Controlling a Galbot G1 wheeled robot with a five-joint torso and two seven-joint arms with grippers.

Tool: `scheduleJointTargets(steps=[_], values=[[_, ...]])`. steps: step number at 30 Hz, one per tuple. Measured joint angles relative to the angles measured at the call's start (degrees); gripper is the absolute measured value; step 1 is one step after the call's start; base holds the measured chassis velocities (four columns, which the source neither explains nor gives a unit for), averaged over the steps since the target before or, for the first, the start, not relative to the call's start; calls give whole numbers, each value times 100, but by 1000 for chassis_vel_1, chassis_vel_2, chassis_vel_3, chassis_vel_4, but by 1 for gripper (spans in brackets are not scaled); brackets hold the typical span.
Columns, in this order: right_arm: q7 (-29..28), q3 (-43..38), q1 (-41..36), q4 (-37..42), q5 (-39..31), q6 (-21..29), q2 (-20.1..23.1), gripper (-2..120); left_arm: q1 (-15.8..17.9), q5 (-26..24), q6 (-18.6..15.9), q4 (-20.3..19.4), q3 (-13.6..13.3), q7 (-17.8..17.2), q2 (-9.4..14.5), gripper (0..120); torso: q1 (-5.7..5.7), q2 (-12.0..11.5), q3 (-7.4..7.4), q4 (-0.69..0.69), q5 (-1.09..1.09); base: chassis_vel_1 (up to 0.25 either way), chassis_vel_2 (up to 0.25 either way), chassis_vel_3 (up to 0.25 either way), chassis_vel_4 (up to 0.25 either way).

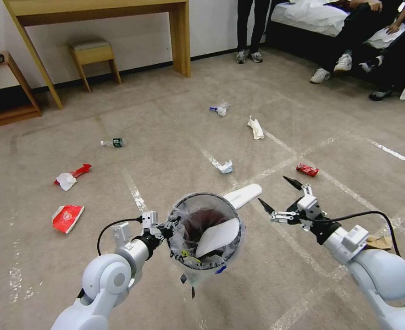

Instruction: Pick up the trash bin and place the garbage on the floor into it.

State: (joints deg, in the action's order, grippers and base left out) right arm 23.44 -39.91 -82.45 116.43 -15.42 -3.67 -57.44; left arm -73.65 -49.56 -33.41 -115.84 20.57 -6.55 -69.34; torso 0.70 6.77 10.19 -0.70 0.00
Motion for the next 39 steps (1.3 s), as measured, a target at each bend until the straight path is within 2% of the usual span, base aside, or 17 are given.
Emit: scheduleJointTargets(steps=[8,13,15,16,18,19,22,32,34,39], values=[[2,-335,-142,-5,169,-77,-346,100,-4,373,44,44,32,167,-46,1,0,0,0,0,0,0,0,0,0],[-20,-611,-233,-7,223,-117,-620,100,3,536,156,104,72,228,-171,1,0,0,0,1,0,0,0,0,0],[-93,-764,-290,2,293,-120,-890,100,13,602,172,119,77,233,-256,1,0,0,0,0,0,0,0,0,0],[-93,-764,-290,2,293,-120,-890,100,13,602,172,119,77,233,-256,1,0,0,0,0,0,0,0,0,0],[-188,-922,-394,38,347,-125,-1215,100,22,704,194,130,84,252,-329,1,0,0,0,0,0,0,0,0,0],[-188,-922,-394,38,347,-125,-1215,100,22,704,194,130,84,252,-329,1,0,0,0,0,0,0,0,0,0],[-323,-1221,-624,126,389,-197,-1675,100,23,892,248,145,108,305,-395,1,0,0,0,0,0,0,0,0,0],[-719,-1669,-1089,228,544,-530,-2233,100,62,1071,314,172,84,351,-396,1,0,0,0,0,-1,0,0,0,0],[-834,-1741,-1187,247,664,-654,-2495,100,86,1164,347,187,49,372,-338,1,0,0,0,-1,-1,0,0,0,0],[-974,-1797,-1208,236,834,-806,-2805,100,93,1215,402,198,57,381,-272,1,0,0,0,1,-1,0,0,0,0]])
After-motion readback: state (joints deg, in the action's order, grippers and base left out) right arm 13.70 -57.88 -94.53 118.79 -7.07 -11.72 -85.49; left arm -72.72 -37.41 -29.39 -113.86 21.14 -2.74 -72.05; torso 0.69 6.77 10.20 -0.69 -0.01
